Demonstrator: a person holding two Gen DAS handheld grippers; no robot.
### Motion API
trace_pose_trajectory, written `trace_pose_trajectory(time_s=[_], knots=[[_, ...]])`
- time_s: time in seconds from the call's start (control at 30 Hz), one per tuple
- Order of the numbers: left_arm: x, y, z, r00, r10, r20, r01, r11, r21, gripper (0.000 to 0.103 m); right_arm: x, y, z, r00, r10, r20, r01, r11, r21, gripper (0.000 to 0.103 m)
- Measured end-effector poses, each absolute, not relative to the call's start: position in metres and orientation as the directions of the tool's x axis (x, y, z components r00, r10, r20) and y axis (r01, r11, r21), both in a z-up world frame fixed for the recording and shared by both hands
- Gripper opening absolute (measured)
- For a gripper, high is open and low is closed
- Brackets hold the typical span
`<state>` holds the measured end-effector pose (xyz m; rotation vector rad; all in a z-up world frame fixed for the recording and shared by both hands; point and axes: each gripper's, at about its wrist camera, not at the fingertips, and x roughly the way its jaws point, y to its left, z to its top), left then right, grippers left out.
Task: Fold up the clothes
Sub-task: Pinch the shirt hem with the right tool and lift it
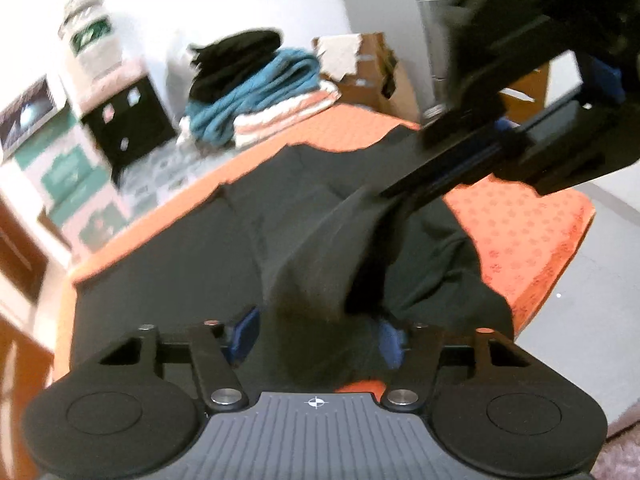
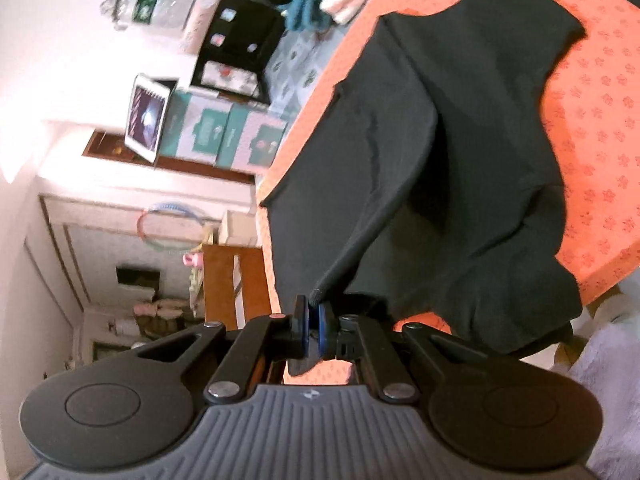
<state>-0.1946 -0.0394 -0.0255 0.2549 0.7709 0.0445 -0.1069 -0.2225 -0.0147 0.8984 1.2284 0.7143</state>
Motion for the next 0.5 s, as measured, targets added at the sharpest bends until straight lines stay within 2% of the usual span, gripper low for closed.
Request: trace_pose_trajectory(time_s=[0.07, 0.13, 0.2, 0.5], knots=[[-0.192, -0.029, -0.024, 0.714, 0.156, -0.683, 0.001, 0.974, 0.225, 0.054, -0.097, -0.222, -0.016, 0.220, 0.853, -0.474, 0.027, 0.480, 0.877, 0.006], [-0.187, -0.018, -0.022, 0.710, 0.183, -0.680, -0.056, 0.977, 0.204, 0.046, -0.084, -0.217, -0.015, 0.238, 0.839, -0.489, 0.036, 0.496, 0.868, 0.006], [-0.181, -0.007, -0.020, 0.704, 0.197, -0.682, -0.103, 0.979, 0.177, 0.044, -0.068, -0.210, -0.018, 0.244, 0.832, -0.498, 0.054, 0.502, 0.863, 0.006], [-0.147, 0.027, -0.020, 0.649, 0.254, -0.717, -0.226, 0.964, 0.137, 0.044, 0.028, -0.169, -0.044, 0.217, 0.836, -0.504, 0.144, 0.483, 0.863, 0.006]])
